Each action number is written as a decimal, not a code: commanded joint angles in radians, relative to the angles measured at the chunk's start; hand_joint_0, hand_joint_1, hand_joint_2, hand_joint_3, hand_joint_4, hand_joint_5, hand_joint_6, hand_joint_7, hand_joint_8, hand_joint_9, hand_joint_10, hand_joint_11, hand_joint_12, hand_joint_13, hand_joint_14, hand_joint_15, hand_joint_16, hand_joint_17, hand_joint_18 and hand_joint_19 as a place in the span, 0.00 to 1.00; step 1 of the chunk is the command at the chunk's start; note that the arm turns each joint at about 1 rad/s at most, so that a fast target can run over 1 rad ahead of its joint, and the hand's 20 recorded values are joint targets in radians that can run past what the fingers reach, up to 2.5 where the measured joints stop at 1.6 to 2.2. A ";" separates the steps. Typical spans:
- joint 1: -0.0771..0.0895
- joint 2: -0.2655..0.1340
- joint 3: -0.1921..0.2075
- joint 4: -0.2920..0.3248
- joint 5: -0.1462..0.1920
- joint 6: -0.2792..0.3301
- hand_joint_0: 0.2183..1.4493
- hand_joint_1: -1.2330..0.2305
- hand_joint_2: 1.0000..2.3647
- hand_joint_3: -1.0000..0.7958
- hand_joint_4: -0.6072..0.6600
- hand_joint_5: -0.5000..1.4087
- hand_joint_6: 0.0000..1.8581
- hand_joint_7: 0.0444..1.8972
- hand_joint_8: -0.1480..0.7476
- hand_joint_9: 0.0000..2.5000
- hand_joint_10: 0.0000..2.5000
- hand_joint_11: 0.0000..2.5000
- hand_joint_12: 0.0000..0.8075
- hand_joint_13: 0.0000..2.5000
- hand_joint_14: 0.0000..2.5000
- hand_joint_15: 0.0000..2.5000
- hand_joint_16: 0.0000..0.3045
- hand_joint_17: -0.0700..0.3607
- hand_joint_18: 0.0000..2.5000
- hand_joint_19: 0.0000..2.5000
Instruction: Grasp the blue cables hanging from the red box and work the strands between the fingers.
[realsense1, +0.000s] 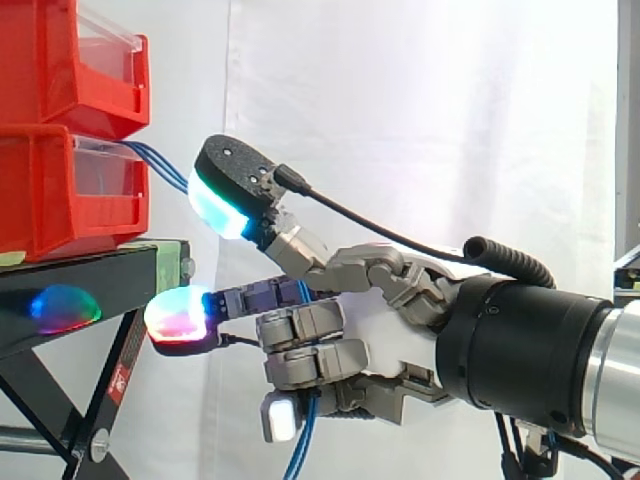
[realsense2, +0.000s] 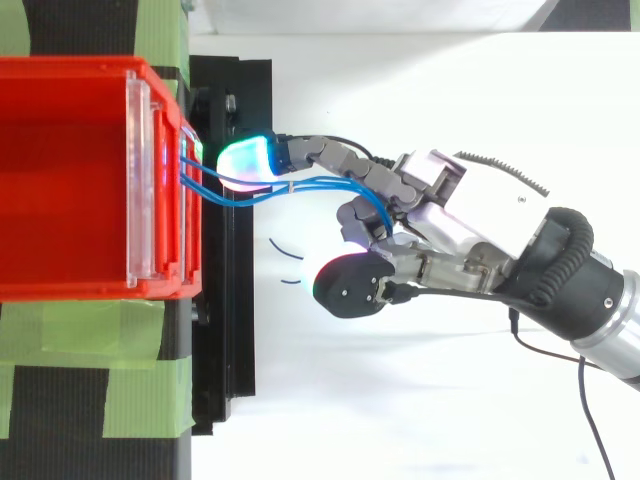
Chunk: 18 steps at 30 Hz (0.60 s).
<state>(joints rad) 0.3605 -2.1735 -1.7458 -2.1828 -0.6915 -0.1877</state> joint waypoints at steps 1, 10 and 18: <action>0.000 0.001 0.000 0.000 0.001 0.002 0.42 0.49 0.00 0.00 0.76 0.27 0.00 0.37 0.63 0.36 1.00 1.00 0.60 0.45 1.00 0.59 0.23 0.53 0.56 0.34; 0.000 0.000 0.000 -0.002 0.003 0.019 0.42 0.49 0.00 0.00 0.77 0.28 0.00 0.37 0.67 0.40 1.00 1.00 0.75 0.55 1.00 0.62 0.26 0.58 0.66 0.28; 0.000 0.000 0.000 -0.014 0.000 0.004 0.42 0.49 0.00 0.00 0.81 0.36 0.00 0.37 0.75 0.61 1.00 1.00 0.93 0.78 1.00 0.70 0.87 0.62 1.00 0.25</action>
<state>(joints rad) 0.3605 -2.1736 -1.7457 -2.1914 -0.6894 -0.1774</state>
